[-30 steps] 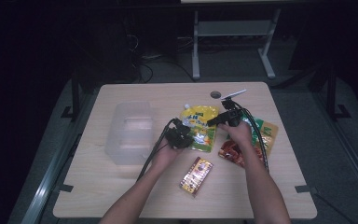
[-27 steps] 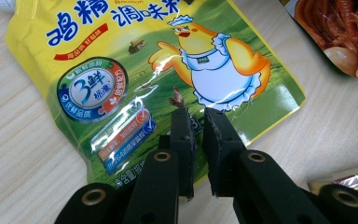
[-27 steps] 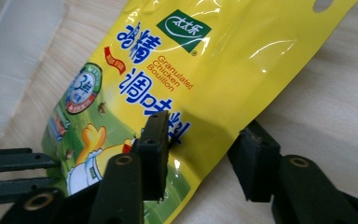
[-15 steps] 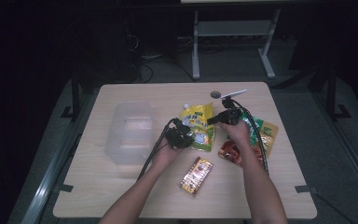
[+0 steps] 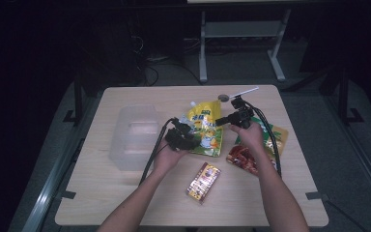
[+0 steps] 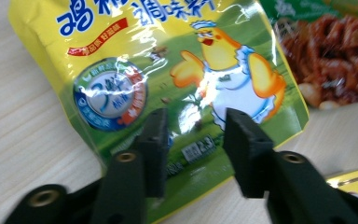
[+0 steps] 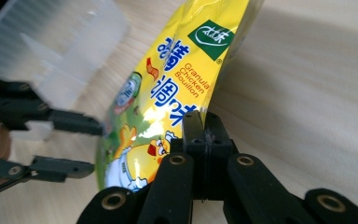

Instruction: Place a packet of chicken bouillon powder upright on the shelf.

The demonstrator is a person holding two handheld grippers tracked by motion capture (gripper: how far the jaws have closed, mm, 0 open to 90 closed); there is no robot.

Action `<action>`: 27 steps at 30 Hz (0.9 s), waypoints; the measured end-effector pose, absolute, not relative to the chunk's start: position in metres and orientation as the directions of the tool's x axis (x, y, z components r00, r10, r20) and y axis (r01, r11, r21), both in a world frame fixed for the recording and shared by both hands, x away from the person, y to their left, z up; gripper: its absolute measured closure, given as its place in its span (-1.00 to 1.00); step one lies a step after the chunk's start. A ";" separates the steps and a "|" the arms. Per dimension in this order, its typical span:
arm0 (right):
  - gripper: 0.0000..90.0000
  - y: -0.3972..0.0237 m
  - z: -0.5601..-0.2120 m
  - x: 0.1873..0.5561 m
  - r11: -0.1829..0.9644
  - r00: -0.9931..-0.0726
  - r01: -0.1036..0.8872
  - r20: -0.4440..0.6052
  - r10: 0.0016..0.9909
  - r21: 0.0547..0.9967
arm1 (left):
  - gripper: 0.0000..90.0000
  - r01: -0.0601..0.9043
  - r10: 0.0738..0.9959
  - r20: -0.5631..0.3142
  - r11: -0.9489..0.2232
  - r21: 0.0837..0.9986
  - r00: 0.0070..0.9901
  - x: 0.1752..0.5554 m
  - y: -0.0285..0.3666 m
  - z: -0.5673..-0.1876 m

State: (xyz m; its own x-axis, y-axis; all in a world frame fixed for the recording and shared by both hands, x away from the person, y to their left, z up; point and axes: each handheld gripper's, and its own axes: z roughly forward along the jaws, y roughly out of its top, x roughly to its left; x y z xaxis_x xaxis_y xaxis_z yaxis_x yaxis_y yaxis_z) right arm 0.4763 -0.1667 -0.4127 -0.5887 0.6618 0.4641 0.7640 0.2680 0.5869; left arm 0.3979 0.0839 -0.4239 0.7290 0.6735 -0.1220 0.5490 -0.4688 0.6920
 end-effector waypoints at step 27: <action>1.00 -0.214 -0.373 0.365 0.401 -0.828 0.352 0.081 0.556 0.846 | -0.46 0.556 0.581 -0.314 -0.299 0.775 0.751 0.397 0.082 -0.422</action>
State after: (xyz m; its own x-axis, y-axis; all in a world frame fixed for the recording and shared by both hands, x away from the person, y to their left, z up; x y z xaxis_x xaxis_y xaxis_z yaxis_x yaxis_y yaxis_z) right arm 0.3650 -0.2140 -0.3735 -0.8276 0.5555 0.0807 0.3517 0.4010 0.8459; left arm 0.3973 0.0818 -0.4216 0.7506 0.5814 -0.3140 0.5561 -0.2993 0.7753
